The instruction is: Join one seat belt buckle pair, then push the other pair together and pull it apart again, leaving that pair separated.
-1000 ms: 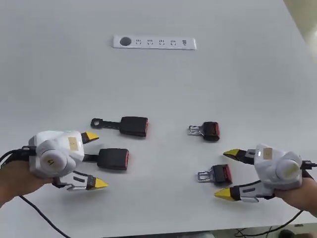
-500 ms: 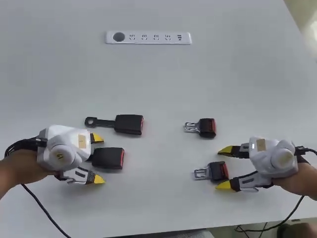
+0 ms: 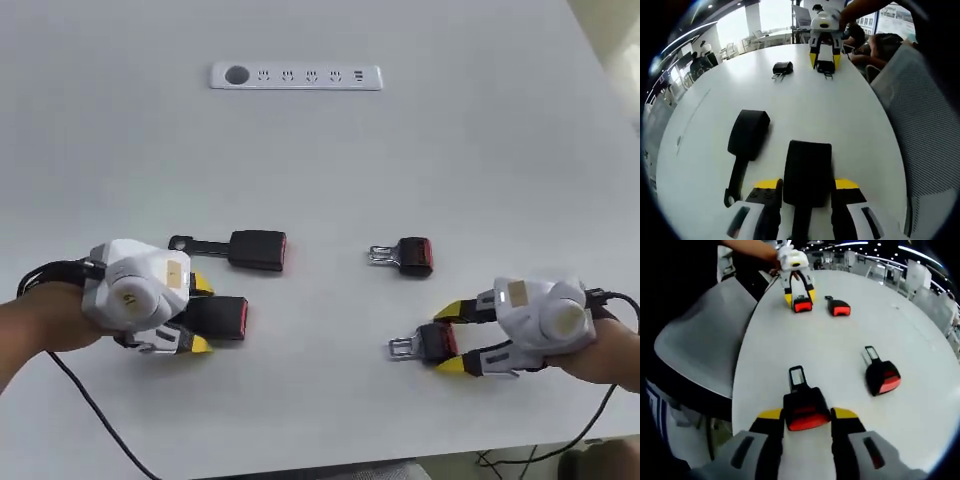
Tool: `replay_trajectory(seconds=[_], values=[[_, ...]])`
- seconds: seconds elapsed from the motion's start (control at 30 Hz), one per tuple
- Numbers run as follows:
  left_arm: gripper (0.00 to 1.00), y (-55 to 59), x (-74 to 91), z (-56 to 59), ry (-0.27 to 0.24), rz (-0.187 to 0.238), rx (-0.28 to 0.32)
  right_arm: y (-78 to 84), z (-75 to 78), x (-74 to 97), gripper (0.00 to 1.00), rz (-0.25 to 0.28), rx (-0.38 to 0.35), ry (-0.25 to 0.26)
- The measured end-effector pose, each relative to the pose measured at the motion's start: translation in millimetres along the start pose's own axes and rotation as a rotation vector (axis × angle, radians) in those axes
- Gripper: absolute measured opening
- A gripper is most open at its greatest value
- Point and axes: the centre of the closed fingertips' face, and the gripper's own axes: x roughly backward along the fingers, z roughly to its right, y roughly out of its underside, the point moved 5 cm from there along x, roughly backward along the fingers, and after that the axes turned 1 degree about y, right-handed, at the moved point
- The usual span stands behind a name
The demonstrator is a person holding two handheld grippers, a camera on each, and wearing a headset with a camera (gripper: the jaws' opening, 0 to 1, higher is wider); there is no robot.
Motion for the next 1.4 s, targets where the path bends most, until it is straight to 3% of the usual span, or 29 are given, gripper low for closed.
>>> replay_trajectory(seconds=[0.33,0.73,1.1,1.4], values=[[0.35,-2.7,1.7,1.3,0.005,-0.01,-0.01,4.0,-1.5,-1.1,0.36,0.086,-0.078,0.062],[0.35,-2.3,1.8,-0.9,0.028,-0.052,0.006,-1.9,0.8,-4.8,0.36,0.112,-0.103,0.081],[0.35,-1.8,1.8,-1.4,0.034,-0.078,-0.01,-21.5,5.5,-19.3,0.36,0.139,-0.114,0.078],[0.35,-1.4,1.7,-2.0,0.032,-0.082,-0.004,-47.6,1.2,-39.8,0.36,0.184,-0.093,0.074]])
